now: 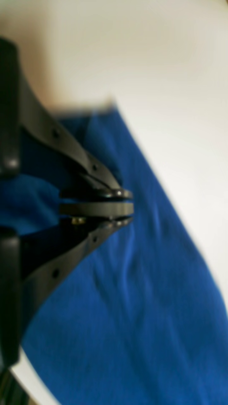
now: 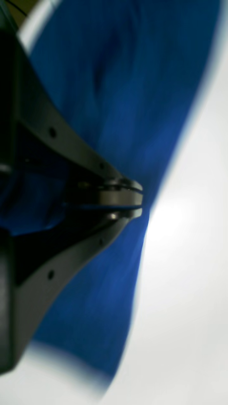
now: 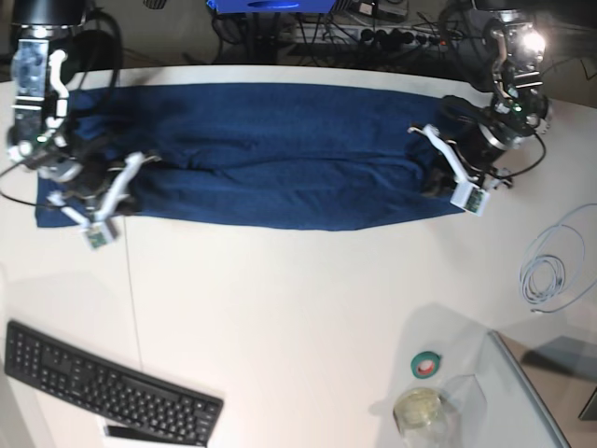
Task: Layout the t-shirt on the table in an organized manner, then fold the t-shirt properly
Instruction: 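Pull the folded shirt taut between both grippers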
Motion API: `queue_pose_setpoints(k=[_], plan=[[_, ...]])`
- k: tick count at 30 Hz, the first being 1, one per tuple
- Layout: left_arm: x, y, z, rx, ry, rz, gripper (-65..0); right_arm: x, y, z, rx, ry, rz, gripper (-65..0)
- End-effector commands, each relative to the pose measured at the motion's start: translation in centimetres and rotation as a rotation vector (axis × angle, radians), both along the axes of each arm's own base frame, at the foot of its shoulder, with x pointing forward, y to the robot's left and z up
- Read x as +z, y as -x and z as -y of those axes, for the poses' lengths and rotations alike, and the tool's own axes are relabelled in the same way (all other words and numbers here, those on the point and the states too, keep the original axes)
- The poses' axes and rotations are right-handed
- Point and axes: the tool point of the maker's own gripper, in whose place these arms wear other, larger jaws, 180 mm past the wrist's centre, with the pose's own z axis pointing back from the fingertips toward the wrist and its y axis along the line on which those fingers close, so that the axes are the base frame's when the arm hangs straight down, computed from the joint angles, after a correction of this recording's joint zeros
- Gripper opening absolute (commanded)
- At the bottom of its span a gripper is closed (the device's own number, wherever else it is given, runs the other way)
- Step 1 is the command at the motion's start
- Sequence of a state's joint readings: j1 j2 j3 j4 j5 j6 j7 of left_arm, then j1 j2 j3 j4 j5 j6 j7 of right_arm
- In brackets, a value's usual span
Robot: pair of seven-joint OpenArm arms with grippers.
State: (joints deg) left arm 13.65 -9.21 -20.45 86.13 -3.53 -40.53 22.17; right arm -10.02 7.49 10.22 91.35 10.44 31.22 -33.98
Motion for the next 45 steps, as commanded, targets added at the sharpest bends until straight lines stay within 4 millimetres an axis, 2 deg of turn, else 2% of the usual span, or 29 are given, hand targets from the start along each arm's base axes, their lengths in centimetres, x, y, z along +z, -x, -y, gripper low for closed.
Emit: queue_pose_setpoints(k=[1, 5, 7, 10, 13, 19, 21, 23, 25, 28, 31, 35, 37, 39, 42, 45], plan=[[0.3, -0.5, -0.2, 0.006, 0.006, 0.023, -65.0, 1.0, -0.8, -1.2, 0.03, -0.009, 0.034, -63.5], [-1.2, 0.6, -0.1, 0.009, 0.019, -0.026, -65.0, 0.0, -0.1, -5.4, 0.082, -0.048, -0.004, -63.5], [-1.3, 0.7, -0.4, 0.013, 0.014, -0.029, -65.0, -1.1, 0.3, -6.4, 0.093, -0.051, -0.038, -63.5], [-1.3, 1.6, -2.0, 0.003, -0.023, -0.045, -65.0, -2.6, 0.8, -7.3, 0.111, -0.052, -0.084, -63.5], [-1.1, 1.6, -2.6, -0.002, -0.04, -0.045, -65.0, -3.6, 1.5, -7.1, 0.113, -0.048, -0.117, -63.5], [-0.9, 1.6, -3.7, -0.013, -0.079, -0.05, -65.0, -4.4, 3.5, -7.1, 0.12, -0.044, -0.155, -63.5], [-1.1, 2.3, -4.0, -0.015, -0.083, -0.065, -65.0, -4.6, 3.9, -6.9, 0.114, -0.044, -0.163, -63.5], [-0.5, 2.2, -4.3, -0.026, -0.101, -0.053, -65.0, -4.7, 4.1, -6.7, 0.113, -0.038, -0.166, -63.5], [0.0, 2.8, -4.2, -0.043, -0.115, -0.047, -65.0, -3.6, 3.6, -6.4, 0.12, -0.031, -0.13, -63.5], [1.8, 3.2, -3.1, -0.079, -0.129, -0.003, -65.0, -1.7, 3.2, -6.8, 0.132, -0.034, -0.069, -63.5], [2.9, 2.9, -2.4, -0.094, -0.131, 0.033, -65.0, -0.2, 2.5, -7.1, 0.139, -0.036, -0.023, -63.5], [3.2, 2.3, -2.5, -0.091, -0.135, 0.044, -65.0, -0.1, 2.3, -7.1, 0.139, -0.035, -0.019, -63.5], [3.8, 2.7, -2.1, -0.106, -0.142, 0.057, -65.0, -0.1, 2.3, -7.1, 0.139, -0.035, -0.019, -63.5], [4.3, 3.1, -1.7, -0.121, -0.149, 0.064, -65.0, -0.2, 2.2, -6.2, 0.115, -0.029, -0.02, -63.5], [3.9, 3.8, -2.0, -0.127, -0.16, 0.045, -65.0, 0.0, 1.8, -4.7, 0.07, -0.022, -0.014, -63.5], [2.3, 4.7, -2.8, -0.107, -0.152, -0.006, -65.0, 0.0, 1.7, -4.0, 0.05, -0.018, -0.011, -63.5]])
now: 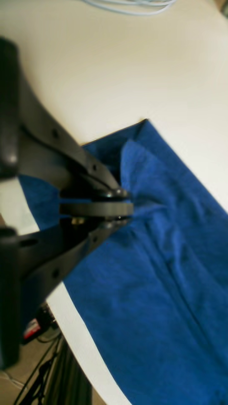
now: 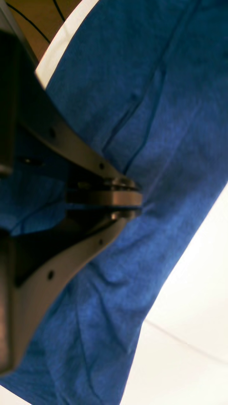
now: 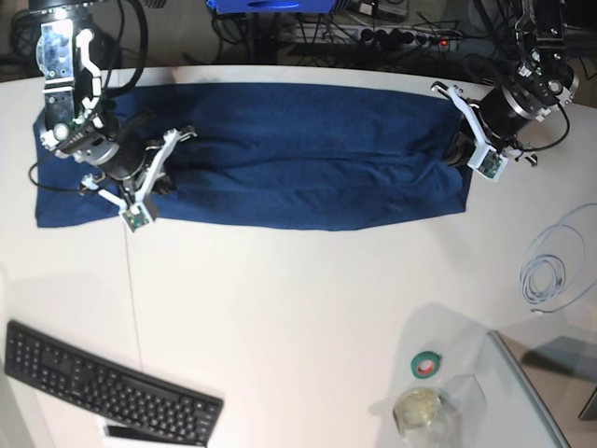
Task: Layout the t-shirt on the table in an organized manner, then fold the t-shirt properly
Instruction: 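Pull the folded shirt taut between both grippers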
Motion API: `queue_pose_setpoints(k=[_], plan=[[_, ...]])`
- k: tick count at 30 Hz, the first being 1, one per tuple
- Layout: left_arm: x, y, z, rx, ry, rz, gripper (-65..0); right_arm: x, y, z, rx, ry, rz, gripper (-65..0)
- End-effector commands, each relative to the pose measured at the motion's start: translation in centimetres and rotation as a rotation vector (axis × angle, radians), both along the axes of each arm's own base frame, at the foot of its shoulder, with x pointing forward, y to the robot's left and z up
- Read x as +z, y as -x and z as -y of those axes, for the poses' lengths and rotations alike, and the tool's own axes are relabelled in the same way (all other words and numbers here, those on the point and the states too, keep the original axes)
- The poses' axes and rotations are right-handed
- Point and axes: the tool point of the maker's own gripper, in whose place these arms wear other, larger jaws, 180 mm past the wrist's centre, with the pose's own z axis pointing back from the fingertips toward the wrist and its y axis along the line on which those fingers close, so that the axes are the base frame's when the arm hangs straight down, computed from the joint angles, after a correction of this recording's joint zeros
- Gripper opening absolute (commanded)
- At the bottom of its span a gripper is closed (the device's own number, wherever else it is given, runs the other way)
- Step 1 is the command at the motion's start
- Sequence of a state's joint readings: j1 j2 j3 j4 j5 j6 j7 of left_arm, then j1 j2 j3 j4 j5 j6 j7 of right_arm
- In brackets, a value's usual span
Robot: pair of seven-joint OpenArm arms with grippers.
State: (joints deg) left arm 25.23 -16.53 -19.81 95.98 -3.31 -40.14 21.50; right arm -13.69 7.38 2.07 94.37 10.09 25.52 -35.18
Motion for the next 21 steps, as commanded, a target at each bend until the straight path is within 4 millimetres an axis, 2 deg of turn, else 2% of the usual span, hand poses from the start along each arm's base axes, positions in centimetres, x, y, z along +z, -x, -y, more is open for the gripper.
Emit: queue_pose_setpoints(k=[1, 3, 6, 17, 21], plan=[[0.4, -0.3, -0.9, 0.016, 0.0, 0.018, -65.0, 1.0, -0.9, -0.1, -0.003, -0.018, 0.041, -63.5], [0.3, -0.1, -2.9, 0.075, -0.015, 0.014, -65.0, 1.0, -0.9, 0.0, -0.003, -0.017, 0.041, -63.5], [0.5, -0.1, -4.6, 0.122, -0.025, 0.021, -65.0, 1.0, -0.8, -0.1, -0.002, -0.017, 0.041, -63.5], [0.4, -0.1, -4.6, 0.122, -0.03, 0.019, -65.0, 1.0, -0.9, -0.6, 0.004, -0.025, 0.04, -63.5], [-0.6, 0.6, -5.2, 0.139, -0.028, -0.014, -65.0, 0.9, -0.8, -0.5, 0.002, -0.025, 0.037, -63.5]])
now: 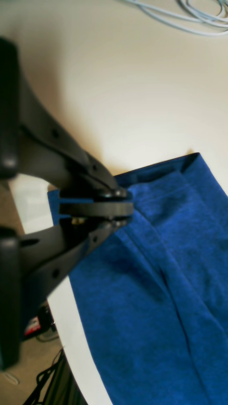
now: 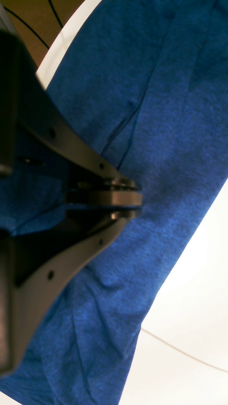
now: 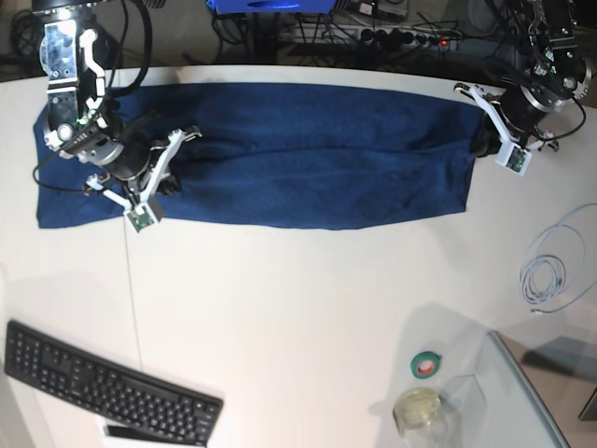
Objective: Layout the t-shirt on the table in an organized manner, then fold the t-shirt properly
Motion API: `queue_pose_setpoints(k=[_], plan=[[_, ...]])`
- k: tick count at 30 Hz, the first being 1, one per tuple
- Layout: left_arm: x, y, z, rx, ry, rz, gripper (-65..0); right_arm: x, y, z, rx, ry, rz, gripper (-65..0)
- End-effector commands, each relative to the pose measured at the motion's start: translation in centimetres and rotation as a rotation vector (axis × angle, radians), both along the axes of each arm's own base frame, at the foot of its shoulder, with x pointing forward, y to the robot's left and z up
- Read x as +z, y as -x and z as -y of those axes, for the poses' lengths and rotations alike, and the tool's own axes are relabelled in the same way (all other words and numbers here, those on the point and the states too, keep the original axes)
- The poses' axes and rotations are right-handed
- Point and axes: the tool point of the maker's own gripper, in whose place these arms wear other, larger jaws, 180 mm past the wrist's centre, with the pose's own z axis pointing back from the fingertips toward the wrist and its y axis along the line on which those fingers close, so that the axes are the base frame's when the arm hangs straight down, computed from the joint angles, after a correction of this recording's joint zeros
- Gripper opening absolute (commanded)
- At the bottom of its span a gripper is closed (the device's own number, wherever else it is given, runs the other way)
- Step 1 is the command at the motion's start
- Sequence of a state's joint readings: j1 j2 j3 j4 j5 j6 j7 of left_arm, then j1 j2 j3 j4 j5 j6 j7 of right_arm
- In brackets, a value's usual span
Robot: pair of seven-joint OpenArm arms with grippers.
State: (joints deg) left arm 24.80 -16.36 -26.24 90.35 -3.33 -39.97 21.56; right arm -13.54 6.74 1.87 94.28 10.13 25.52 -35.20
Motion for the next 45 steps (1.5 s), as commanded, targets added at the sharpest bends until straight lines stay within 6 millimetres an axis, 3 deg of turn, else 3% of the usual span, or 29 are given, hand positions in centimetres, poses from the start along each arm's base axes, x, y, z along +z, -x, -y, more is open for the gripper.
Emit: queue_pose_setpoints(k=[1, 7, 9, 12, 15, 18, 25, 28, 32, 38, 42, 45], plan=[[0.5, -0.2, -0.7, 0.004, -0.003, 0.018, -65.0, 0.9, -0.7, 0.0, 0.002, -0.012, 0.036, -63.5], [0.1, 0.0, -0.7, 0.009, 0.003, 0.005, -63.0, 0.9, -0.7, 0.2, -0.005, -0.013, 0.037, -63.5], [0.2, -0.1, -0.8, 0.015, 0.005, 0.011, -46.7, 1.1, -0.9, 0.4, -0.013, -0.014, 0.044, -63.5], [0.8, -1.0, -0.9, 0.017, 0.005, 0.037, -28.6, 1.5, -1.2, 1.6, -0.088, -0.036, 0.071, -63.5], [1.6, -2.0, -2.1, 0.059, 0.0, 0.074, -16.8, 2.7, -1.8, 3.8, -0.204, -0.072, 0.157, -63.2], [3.2, -3.3, -3.0, 0.11, 0.008, 0.14, -10.7, 3.0, -1.9, 7.1, -0.313, -0.058, 0.185, -63.0], [6.3, -3.8, -6.8, 0.251, 0.027, 0.25, -9.5, 3.8, -2.5, 15.5, -0.543, -0.009, 0.226, -63.0], [7.3, -3.9, -7.4, 0.297, 0.079, 0.298, -9.5, 3.1, -2.2, 17.6, -0.61, -0.011, 0.21, -63.0], [8.2, -3.9, -6.9, 0.353, 0.239, 0.335, -9.7, 2.2, -1.6, 17.7, -0.617, -0.014, 0.184, -63.2], [6.7, -3.4, -7.6, 0.44, 0.402, 0.247, -10.2, 1.1, -0.7, 17.1, -0.616, -0.021, 0.148, -63.3], [3.1, -3.7, -5.7, 0.381, 0.437, 0.116, -9.7, 0.2, 0.0, 15.5, -0.561, -0.019, 0.116, -63.3], [0.8, -4.2, -5.4, 0.412, 0.489, 0.09, -9.5, 0.1, 0.1, 14.9, -0.545, -0.022, 0.112, -63.3]])
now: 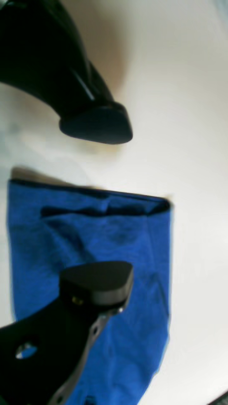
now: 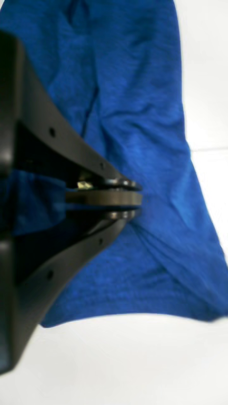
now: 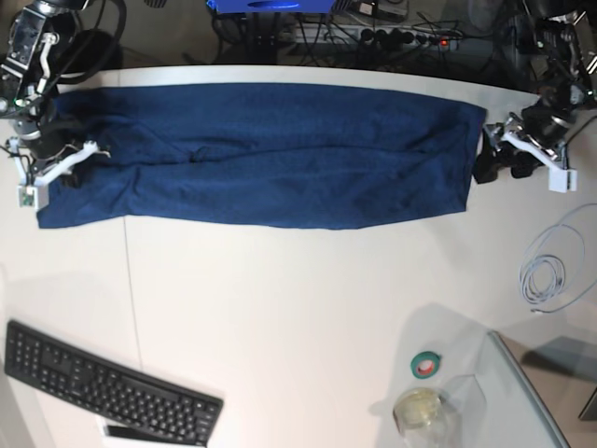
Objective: Layout the t-shirt on the table in an organized manner, then fold the t-shirt properly
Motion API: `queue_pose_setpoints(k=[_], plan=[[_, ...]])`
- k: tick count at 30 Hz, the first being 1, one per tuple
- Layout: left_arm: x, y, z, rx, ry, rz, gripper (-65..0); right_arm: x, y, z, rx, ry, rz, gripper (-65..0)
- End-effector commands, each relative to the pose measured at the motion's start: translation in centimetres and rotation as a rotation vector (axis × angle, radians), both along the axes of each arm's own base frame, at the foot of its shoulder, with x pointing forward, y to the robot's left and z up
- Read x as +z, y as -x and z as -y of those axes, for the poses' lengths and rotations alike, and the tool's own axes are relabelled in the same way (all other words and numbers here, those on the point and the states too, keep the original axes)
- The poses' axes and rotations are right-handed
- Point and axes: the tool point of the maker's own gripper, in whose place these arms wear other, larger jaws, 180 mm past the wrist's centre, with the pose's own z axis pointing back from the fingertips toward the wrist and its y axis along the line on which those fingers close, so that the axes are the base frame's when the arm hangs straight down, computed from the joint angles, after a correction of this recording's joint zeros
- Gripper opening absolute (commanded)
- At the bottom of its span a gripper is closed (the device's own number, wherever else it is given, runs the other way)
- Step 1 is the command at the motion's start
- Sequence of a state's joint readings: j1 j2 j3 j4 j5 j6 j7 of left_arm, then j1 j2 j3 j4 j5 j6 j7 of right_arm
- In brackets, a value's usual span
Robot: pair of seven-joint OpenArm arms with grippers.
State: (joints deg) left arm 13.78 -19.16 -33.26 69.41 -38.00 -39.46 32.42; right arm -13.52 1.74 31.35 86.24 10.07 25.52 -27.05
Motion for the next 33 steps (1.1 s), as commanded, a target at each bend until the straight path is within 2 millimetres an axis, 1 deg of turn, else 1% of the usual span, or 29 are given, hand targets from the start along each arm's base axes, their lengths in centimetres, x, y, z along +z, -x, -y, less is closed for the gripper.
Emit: queue_pose_setpoints(k=[1, 3, 7, 9, 11, 13, 16, 20, 21, 23, 25, 26, 27, 29, 30, 31, 33], plan=[[0.8, -0.5, -1.2, 0.009, -0.007, 0.033, -9.5, 1.4, -1.2, 0.3, 0.003, 0.01, 0.058, -63.3], [-0.2, -0.6, -0.5, -0.003, 0.012, 0.011, -9.5, 1.4, -1.2, 0.3, 0.003, 0.01, 0.058, -63.3], [-1.5, -0.3, 0.4, -0.003, 0.042, 0.006, -9.5, 1.3, -1.1, 0.4, 0.003, 0.01, 0.056, -63.3], [-2.4, 0.0, 1.5, -0.024, 0.058, -0.014, -9.9, 1.3, -1.1, 0.4, 0.003, 0.01, 0.056, -63.3], [-2.9, -0.3, 2.7, -0.051, 0.071, -0.023, -10.0, 1.3, -1.1, 0.4, 0.003, 0.01, 0.056, -63.3], [-3.7, 0.1, 3.6, -0.07, 0.086, -0.047, -10.0, 1.3, -1.1, 0.4, 0.003, 0.01, 0.056, -63.3], [-4.6, 0.6, 3.8, -0.053, 0.104, -0.063, -10.0, 1.3, -1.1, 0.4, 0.003, 0.01, 0.056, -63.3], [-5.5, 1.3, 3.4, -0.025, 0.115, -0.081, -10.7, 1.4, -1.1, 0.6, 0.0, 0.014, 0.057, -63.3], [-5.6, 1.2, 3.4, -0.021, 0.118, -0.083, -13.0, 1.4, -1.1, 0.6, 0.0, 0.014, 0.057, -63.3], [-6.2, 1.4, 3.3, -0.008, 0.129, -0.102, -22.1, 1.4, -1.1, 0.6, 0.0, 0.014, 0.057, -63.3], [-6.8, 1.9, 3.2, 0.007, 0.138, -0.123, -34.6, 1.4, -1.1, 0.5, 0.003, 0.013, 0.059, -63.3], [-6.8, 1.6, 3.1, 0.01, 0.14, -0.12, -40.3, 1.4, -1.1, 0.4, 0.004, 0.013, 0.059, -63.3], [-6.9, 1.5, 3.1, 0.015, 0.143, -0.121, -47.4, 1.4, -1.1, 0.4, 0.004, 0.013, 0.059, -63.3], [-7.2, 1.6, 2.9, 0.024, 0.146, -0.13, -60.9, 1.4, -1.1, 0.4, 0.004, 0.013, 0.059, -63.3], [-7.1, 1.4, 2.7, 0.027, 0.144, -0.127, -65.0, 1.4, -1.1, 0.4, 0.004, 0.013, 0.059, -63.3], [-6.8, 0.8, 2.4, 0.033, 0.144, -0.114, -65.0, 1.4, -1.1, 0.4, 0.004, 0.013, 0.059, -63.3], [-6.5, 0.1, 1.8, 0.044, 0.14, -0.104, -65.0, 1.4, -1.1, 0.4, 0.005, 0.013, 0.057, -63.3]])
